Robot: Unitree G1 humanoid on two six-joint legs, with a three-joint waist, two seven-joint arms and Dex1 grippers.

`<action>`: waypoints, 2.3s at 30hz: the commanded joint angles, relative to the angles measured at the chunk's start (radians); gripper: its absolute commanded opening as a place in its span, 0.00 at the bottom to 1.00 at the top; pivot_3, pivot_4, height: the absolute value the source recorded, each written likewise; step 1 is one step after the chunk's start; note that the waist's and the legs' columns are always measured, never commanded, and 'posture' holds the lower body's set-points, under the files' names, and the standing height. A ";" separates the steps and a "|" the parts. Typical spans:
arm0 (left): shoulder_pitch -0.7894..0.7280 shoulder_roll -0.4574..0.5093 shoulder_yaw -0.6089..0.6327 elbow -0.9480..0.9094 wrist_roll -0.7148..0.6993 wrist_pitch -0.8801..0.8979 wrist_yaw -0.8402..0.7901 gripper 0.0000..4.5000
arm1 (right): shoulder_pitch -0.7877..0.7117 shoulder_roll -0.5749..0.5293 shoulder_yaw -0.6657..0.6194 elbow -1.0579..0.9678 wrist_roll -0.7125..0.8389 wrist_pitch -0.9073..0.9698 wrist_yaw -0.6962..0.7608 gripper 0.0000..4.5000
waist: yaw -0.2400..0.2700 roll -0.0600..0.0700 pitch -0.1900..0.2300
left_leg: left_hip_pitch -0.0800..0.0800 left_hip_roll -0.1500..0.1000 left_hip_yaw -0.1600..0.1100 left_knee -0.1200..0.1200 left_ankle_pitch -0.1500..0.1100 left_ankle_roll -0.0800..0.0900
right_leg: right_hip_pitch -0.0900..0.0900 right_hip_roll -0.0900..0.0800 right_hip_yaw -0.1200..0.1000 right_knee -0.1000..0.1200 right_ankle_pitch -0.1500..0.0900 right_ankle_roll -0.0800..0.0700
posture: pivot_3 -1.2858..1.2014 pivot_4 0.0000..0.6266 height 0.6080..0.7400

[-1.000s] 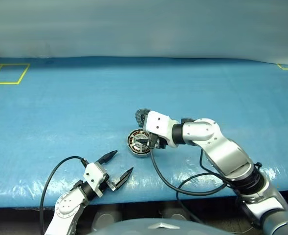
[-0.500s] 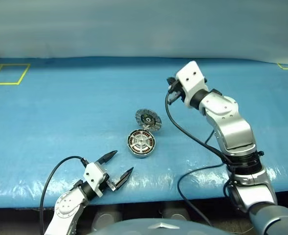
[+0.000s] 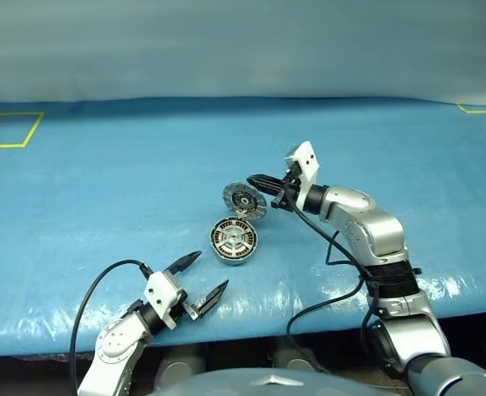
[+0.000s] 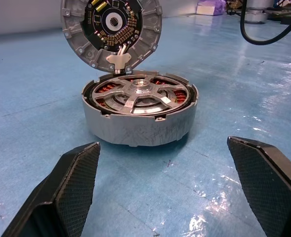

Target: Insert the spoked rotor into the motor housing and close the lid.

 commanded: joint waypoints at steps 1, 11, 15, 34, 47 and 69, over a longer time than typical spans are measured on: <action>0.003 -0.003 -0.006 -0.021 -0.008 -0.001 -0.003 1.00 | -0.022 0.031 0.026 0.018 0.020 0.030 0.003 0.01 | 0.000 0.000 0.000 | 0.000 0.000 0.000 0.000 0.000 0.000 | 0.000 0.000 0.000 0.000 0.000 0.000 | 0.52 0.24 1.00; 0.026 -0.005 -0.006 -0.032 -0.004 -0.001 0.011 1.00 | 0.029 -0.040 0.096 -0.083 0.207 0.264 0.200 0.01 | 0.002 0.000 0.000 | -0.001 -0.001 0.000 -0.001 0.000 0.000 | -0.001 0.000 0.000 0.000 0.000 -0.001 | 0.52 0.24 1.00; 0.031 -0.002 -0.007 -0.031 -0.005 -0.005 0.008 1.00 | 0.079 -0.038 0.126 -0.130 0.188 0.257 0.158 0.01 | 0.005 0.001 0.000 | -0.001 0.000 -0.001 -0.001 0.000 0.000 | -0.001 0.000 -0.001 0.000 -0.001 -0.001 | 0.52 0.24 1.00; 0.019 0.011 0.014 -0.041 0.019 -0.025 0.028 1.00 | 0.254 0.020 0.085 -0.553 0.105 0.170 -0.204 0.04 | 0.008 0.004 -0.003 | -0.003 0.000 -0.001 -0.001 0.000 0.000 | -0.003 0.000 -0.001 0.000 -0.001 0.000 | 0.52 0.24 1.00; -0.009 0.011 0.007 -0.035 0.013 -0.003 0.022 1.00 | 0.370 0.005 0.262 -0.537 -0.103 0.099 -0.364 0.95 | 0.011 0.003 -0.003 | -0.002 0.000 -0.001 -0.001 0.000 0.000 | -0.002 -0.001 -0.001 -0.001 -0.001 0.000 | 0.52 0.24 1.00; 0.005 0.013 0.013 -0.030 0.003 -0.002 0.015 1.00 | 0.372 0.018 0.318 -0.434 -0.194 -0.019 -0.331 0.67 | 0.011 0.003 -0.003 | -0.002 0.000 -0.001 -0.001 0.000 0.000 | -0.002 -0.001 -0.001 -0.001 -0.001 0.000 | 0.52 0.24 1.00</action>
